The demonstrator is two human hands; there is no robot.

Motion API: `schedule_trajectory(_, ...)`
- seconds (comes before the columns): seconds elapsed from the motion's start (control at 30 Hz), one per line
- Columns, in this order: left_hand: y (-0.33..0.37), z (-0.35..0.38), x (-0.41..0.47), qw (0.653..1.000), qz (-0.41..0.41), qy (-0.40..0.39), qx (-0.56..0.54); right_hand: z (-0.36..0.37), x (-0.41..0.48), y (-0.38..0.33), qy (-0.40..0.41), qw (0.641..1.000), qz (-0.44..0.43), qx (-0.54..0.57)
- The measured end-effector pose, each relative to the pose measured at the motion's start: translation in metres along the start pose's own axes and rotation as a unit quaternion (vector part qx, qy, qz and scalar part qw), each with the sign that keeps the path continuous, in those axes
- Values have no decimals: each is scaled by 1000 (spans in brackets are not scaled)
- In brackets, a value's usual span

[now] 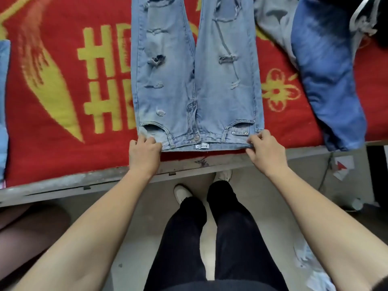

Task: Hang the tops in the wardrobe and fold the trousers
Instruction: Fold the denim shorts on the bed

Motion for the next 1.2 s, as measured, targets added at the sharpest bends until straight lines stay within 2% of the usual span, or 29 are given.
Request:
schedule_trajectory(0.13, 37, 73, -6, 995, 22, -95, -8, 73, -3, 21, -121, 987, -3, -102)
schedule_trajectory(0.2, 44, 75, -6, 997, -6, -67, -25, 82, 1, 24, -92, 992, -7, -87)
schedule_trajectory(0.27, 49, 64, -4, 999, -28, 7, -37, 79, 5, 18, -21, 996, -40, -73)
schedule_trajectory(0.33, 57, 53, 4, 997, -11, 56, -45, 79, 11, 7, 16, 992, -92, -81)
schedule_trajectory(0.53, 76, 40, 37, 994, 56, 65, -60, 96, 35, -10, -31, 989, -128, -65)
schedule_trajectory(0.73, 77, 27, 22, 990, 57, 87, -91, 73, 19, -12, -9, 982, -188, -23)
schedule_trajectory(0.8, 82, 31, 17, 993, 63, 69, -71, 80, 17, -8, -59, 981, -184, -34)
schedule_trajectory(0.87, 91, 44, 18, 997, 60, -6, -57, 96, 23, -2, -143, 978, -145, -45)
schedule_trajectory(0.93, 95, 54, 22, 995, 31, -80, -51, 102, 33, -1, -190, 974, -122, -33)
schedule_trajectory(1.03, 101, 42, 37, 996, 8, -77, -36, 95, 55, 0, -231, 969, -83, 10)
schedule_trajectory(1.1, 109, 27, 50, 997, 9, -43, -60, 76, 73, 4, -198, 977, -65, 46)
schedule_trajectory(1.2, 128, -4, 68, 983, 34, 32, -180, 25, 100, 18, 0, 990, -89, 107)
Point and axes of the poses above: each hand's wrist, its own x-axis towards the middle knuckle, its own z-axis out of the palm, y = z × x, the point moved 8 cm from there along x, towards the middle knuckle, and after that the axes turned 12 degrees about x, right-handed, at the moved point
